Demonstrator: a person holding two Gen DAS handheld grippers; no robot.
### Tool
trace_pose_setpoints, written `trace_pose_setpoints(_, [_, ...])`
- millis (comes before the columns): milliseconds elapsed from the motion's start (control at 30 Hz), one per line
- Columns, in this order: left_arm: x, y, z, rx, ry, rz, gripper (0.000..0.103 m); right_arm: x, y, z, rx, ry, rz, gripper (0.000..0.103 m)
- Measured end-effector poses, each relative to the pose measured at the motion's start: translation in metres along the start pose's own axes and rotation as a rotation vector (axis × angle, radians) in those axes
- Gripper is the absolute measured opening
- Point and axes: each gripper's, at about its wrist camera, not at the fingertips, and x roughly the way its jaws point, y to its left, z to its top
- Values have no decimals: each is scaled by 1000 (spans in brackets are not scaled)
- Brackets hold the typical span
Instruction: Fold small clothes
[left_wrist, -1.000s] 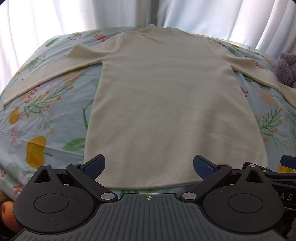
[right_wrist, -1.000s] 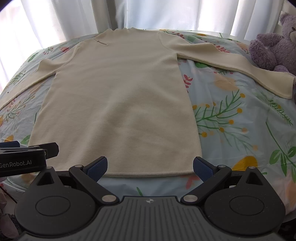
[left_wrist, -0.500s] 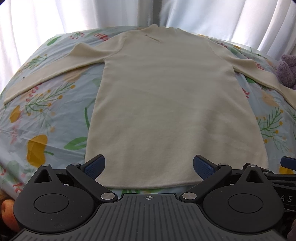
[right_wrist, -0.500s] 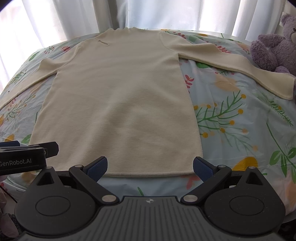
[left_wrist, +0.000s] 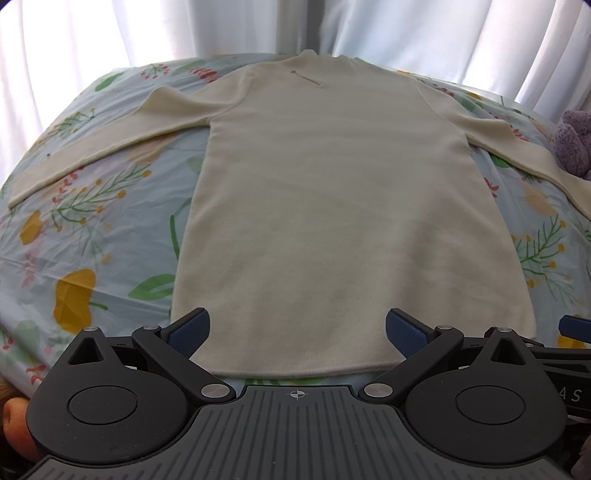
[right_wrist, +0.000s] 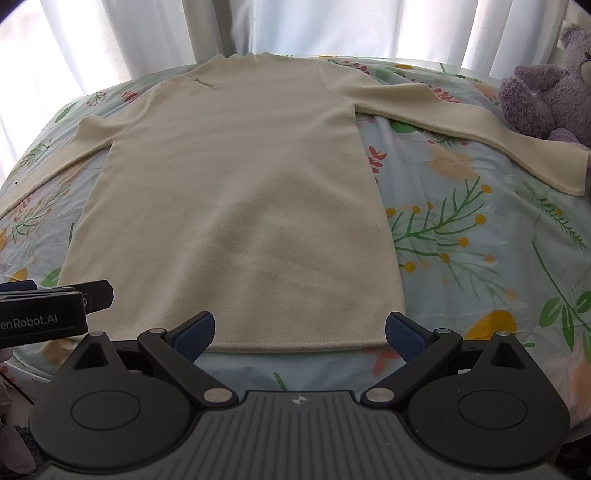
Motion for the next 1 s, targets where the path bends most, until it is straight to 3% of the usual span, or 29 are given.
trace_pose_setpoints(1000, [-1,-1,1,-21,-5,0,103,2,-6,-1,23,-1,2,99])
